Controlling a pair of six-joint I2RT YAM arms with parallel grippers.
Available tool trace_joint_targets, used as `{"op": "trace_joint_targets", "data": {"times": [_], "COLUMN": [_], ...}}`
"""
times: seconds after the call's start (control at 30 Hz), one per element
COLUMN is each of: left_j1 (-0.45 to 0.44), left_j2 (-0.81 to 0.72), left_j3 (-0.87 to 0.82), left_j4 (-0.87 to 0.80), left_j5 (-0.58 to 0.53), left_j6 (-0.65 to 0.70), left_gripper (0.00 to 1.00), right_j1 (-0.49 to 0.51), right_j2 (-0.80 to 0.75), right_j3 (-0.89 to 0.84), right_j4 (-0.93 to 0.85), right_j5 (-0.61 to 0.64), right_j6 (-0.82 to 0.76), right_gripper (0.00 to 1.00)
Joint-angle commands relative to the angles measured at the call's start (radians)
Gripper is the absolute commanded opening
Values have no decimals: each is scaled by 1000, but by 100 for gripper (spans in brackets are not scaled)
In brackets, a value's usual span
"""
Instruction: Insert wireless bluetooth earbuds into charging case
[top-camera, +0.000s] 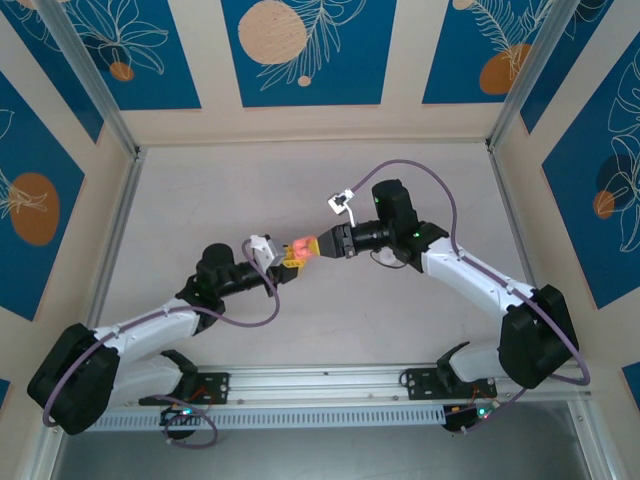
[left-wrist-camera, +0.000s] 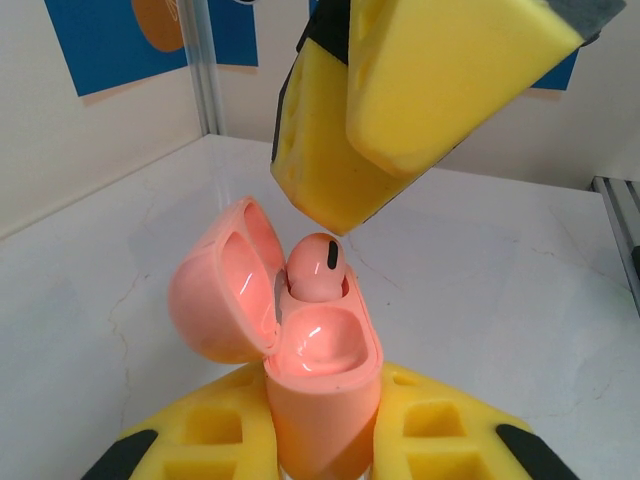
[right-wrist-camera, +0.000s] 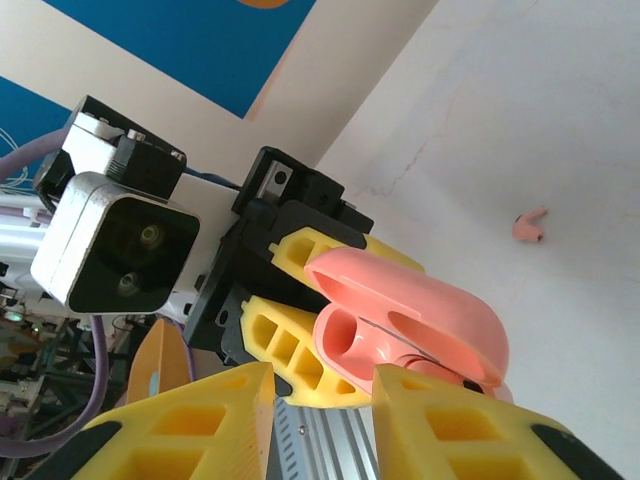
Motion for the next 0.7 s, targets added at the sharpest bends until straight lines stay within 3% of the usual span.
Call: {"op": "trace_joint_targets", "data": {"times": [0.0, 0.27, 0.67], "left_j1": [-6, -6, -5], "left_j2": [-19, -19, -22], "left_j3": [24, 27, 33], "left_j4": [0, -4, 2], "left_j5": [33, 33, 39], "left_j6": [33, 39, 33], "left_gripper": [11, 11, 11], "right_j1": [-11, -36, 5], "right_j2": [-47, -54, 24], "right_j3": [39, 41, 56], "right_j4": [-89, -115, -126], "right_j5": [24, 22, 23], "right_j6": [-57, -63, -76], "right_gripper": [32, 29, 23]}}
